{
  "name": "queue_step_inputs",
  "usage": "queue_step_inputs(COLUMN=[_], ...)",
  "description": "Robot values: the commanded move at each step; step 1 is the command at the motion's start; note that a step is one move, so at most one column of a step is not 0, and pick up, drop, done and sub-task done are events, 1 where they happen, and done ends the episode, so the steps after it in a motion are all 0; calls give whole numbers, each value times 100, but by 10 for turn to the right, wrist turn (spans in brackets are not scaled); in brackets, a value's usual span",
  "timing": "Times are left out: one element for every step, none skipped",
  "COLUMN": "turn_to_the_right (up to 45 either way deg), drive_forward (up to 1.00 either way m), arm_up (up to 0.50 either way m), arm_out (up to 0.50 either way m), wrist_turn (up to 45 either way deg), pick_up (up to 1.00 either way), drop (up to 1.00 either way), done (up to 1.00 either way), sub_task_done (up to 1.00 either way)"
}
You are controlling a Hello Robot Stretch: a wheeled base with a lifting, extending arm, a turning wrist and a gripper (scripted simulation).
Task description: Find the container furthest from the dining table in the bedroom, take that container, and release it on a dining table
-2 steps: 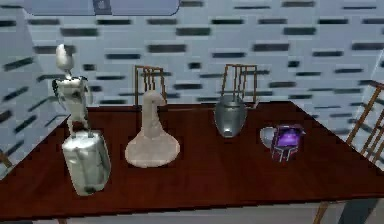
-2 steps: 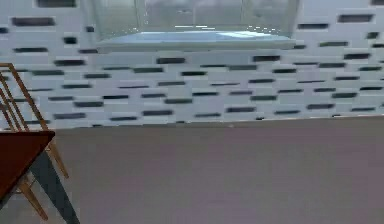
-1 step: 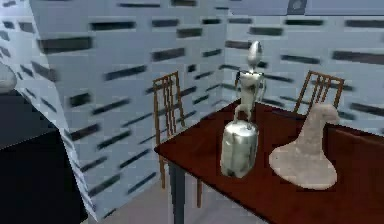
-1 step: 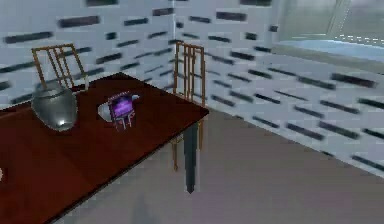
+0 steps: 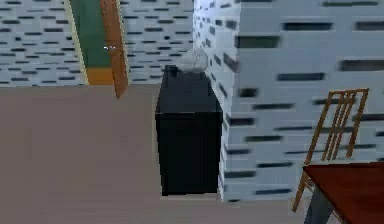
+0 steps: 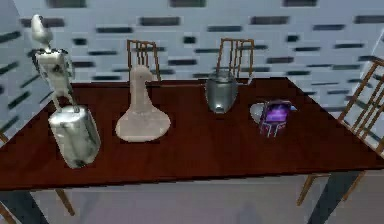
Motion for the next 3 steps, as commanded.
queue_step_inputs(turn_to_the_right=[-300,0,-60], drive_forward=[0,100,0], arm_up=[0,0,0], arm_out=[0,0,0], wrist_turn=[0,0,0], pick_up=[0,0,0], drop=[0,0,0], done=[0,0,0], sub_task_done=[0,0,0])
